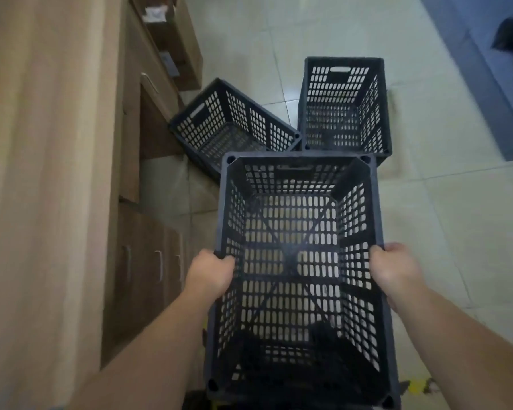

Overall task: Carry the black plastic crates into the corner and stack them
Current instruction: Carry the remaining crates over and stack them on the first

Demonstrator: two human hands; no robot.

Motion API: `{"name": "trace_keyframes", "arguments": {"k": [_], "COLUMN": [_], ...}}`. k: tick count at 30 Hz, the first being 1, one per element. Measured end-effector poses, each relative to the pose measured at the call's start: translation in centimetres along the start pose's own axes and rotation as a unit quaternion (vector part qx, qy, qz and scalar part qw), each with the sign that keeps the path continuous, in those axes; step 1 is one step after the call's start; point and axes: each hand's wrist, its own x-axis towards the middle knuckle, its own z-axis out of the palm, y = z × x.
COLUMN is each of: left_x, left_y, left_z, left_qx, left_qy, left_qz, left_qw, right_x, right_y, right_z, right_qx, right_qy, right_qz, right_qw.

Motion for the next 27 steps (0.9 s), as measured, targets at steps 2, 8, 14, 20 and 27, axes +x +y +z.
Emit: {"name": "trace_keyframes", "arguments": {"k": [2,8,14,20,27], "left_x": [-2.3,-9.6,-16.4,-23.7,-30.5], "left_y": [-0.1,0.0,-1.7,-4.6,-10.0], "left_z": [-0.3,-0.5,0.4,1.7,2.2], "left_qx": [-0.017,-0.059,-0.140,-0.209,-0.291], "left_qy": [0.002,0.049,0.048,0.075,0.079], "left_qz": [-0.008,-0.041,-0.083,-0.105,-0.133], "left_qw": [1.000,0.996,0.985,0.969,0.944], "right_x": [-0.7,-2.6,-4.9,-8.6,-15.3], "right_y": [-0.8,-2.9,-3.7,-3.4,-2.4], "right_z": [-1.7,-6.3,-10.1,-12.3,-14.8], "right_qx": [-0.011,-0.036,-0.128,-0.185,-0.218], "right_qy": [-0.008,-0.050,-0.092,-0.097,-0.115], "right_qz": [-0.011,-0.060,-0.145,-0.193,-0.243], "right_qw": [1.000,0.996,0.977,0.959,0.938]}}
